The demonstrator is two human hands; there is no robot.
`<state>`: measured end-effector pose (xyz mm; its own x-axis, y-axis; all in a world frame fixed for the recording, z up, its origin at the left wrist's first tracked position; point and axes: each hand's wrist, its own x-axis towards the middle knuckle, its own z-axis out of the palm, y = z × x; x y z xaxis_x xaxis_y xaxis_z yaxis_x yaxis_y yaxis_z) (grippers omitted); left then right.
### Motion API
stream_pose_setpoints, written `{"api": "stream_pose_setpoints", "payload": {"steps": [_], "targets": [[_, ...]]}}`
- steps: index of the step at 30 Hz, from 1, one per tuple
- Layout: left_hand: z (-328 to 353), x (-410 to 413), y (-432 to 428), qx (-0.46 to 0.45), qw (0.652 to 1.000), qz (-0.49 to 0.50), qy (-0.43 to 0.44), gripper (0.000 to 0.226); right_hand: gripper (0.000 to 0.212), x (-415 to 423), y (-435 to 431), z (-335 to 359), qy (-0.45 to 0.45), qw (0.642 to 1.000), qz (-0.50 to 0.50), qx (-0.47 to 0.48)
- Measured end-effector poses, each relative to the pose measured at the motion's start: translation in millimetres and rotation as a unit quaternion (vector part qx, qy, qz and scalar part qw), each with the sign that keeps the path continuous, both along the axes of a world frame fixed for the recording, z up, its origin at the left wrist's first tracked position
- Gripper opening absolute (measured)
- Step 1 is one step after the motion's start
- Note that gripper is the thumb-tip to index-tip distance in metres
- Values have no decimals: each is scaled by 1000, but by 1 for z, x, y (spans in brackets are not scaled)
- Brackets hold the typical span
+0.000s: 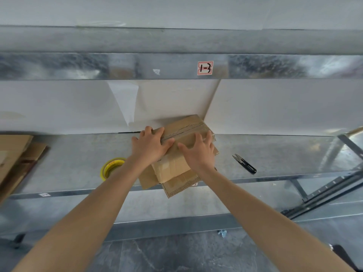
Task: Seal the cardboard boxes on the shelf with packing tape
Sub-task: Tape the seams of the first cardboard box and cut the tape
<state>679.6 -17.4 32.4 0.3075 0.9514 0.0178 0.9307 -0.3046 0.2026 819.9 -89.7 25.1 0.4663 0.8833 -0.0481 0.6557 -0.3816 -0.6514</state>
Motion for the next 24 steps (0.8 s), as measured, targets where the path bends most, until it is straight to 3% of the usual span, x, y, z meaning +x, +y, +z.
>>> {"api": "stream_pose_setpoints", "payload": {"steps": [5,17,24], "targets": [[1,-3,-4,-5,1000,3,26,71,87,7,6,-1,-5,999,44,-14],[4,-6,-16,-54,998,-32,11,81,75,52,17,9,-5,977,210,-31],[4,-3,-23,-100,994,-35,-37,83,83,59,15,8,9,976,214,-34]]}}
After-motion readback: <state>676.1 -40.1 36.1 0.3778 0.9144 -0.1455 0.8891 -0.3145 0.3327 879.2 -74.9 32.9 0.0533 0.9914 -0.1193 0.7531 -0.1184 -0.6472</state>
